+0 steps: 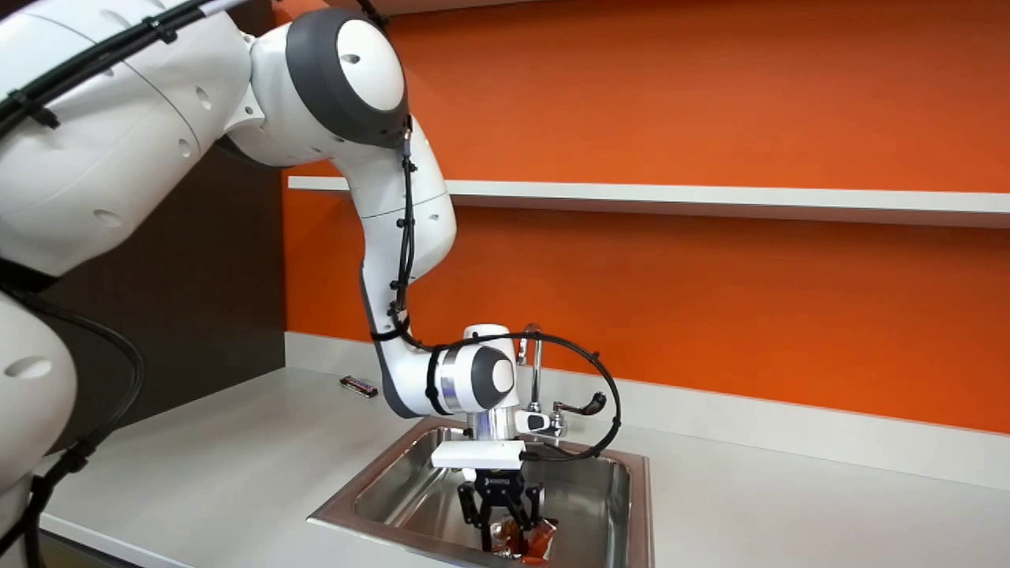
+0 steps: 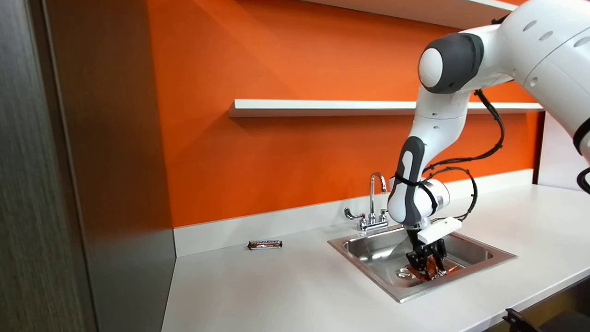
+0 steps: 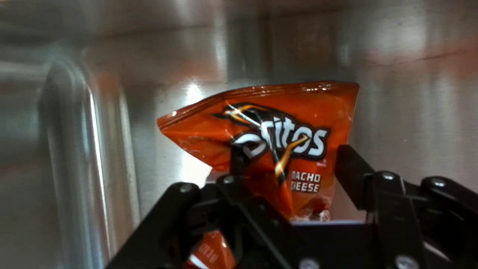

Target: Remove the orange packet from the sink and put it on the table

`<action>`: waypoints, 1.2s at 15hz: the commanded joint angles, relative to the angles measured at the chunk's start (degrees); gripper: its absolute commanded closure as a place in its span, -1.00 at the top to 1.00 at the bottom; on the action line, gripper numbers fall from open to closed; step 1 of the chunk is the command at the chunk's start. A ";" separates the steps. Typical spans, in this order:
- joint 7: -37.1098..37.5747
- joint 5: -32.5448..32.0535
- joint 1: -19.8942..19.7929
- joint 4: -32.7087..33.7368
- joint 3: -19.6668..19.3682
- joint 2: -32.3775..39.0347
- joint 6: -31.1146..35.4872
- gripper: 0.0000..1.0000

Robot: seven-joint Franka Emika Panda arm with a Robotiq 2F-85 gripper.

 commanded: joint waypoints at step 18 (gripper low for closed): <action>1.73 -2.20 3.09 -3.52 -1.85 -9.42 -1.84 -1.00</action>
